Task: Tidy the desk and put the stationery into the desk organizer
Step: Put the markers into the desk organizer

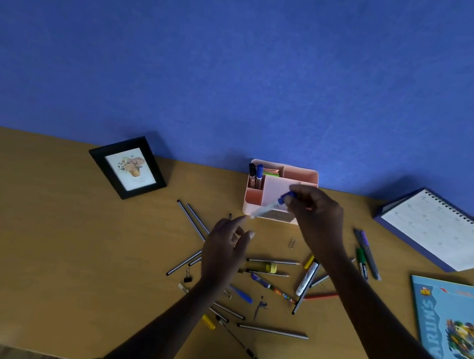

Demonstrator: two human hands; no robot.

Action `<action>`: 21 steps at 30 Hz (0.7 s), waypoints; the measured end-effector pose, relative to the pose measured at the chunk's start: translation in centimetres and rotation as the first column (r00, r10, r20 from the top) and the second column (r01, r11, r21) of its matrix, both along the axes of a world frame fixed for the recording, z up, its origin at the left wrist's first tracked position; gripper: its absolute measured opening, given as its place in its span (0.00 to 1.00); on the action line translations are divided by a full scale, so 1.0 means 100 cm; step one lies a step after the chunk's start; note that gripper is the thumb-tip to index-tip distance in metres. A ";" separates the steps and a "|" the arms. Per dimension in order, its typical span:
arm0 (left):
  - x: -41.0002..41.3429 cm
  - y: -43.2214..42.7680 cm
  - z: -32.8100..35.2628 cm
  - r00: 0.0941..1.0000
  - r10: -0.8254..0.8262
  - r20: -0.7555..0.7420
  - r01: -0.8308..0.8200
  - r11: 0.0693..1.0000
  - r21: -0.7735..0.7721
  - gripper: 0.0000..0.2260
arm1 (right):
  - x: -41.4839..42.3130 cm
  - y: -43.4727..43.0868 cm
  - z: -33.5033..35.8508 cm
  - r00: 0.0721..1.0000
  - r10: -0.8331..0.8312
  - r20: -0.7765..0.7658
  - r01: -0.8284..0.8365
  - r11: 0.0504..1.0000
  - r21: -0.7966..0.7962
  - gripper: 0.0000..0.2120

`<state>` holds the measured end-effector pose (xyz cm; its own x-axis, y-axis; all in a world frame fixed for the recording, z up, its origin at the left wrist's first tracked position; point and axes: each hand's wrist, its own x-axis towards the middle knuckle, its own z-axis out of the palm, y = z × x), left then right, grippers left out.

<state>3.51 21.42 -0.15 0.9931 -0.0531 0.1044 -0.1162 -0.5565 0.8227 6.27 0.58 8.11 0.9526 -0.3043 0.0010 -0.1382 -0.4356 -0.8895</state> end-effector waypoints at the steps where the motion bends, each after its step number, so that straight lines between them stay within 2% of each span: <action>1: -0.001 0.003 -0.003 1.000 0.015 -0.006 -0.015 1.000 -0.004 0.14 | 0.012 0.001 0.004 0.999 -0.001 0.047 0.003 0.999 -0.052 0.10; 4: -0.008 0.012 -0.011 0.999 0.047 -0.023 -0.047 0.999 -0.009 0.11 | 0.049 0.005 0.009 0.987 0.012 0.163 0.018 0.984 -0.179 0.11; 7: -0.017 0.022 -0.015 0.997 0.072 -0.025 -0.073 0.997 -0.008 0.10 | 0.080 0.012 0.006 0.978 0.074 0.198 -0.013 0.956 -0.293 0.11; 15: -0.029 0.042 -0.017 0.990 0.121 -0.078 -0.124 0.991 -0.044 0.11 | 0.115 0.029 -0.037 0.966 0.253 0.045 -0.197 0.842 -0.501 0.05; 21: -0.026 0.052 -0.018 0.984 0.146 -0.103 -0.153 0.986 -0.067 0.09 | 0.120 0.031 -0.060 0.964 0.264 -0.037 -0.241 0.804 -0.543 0.09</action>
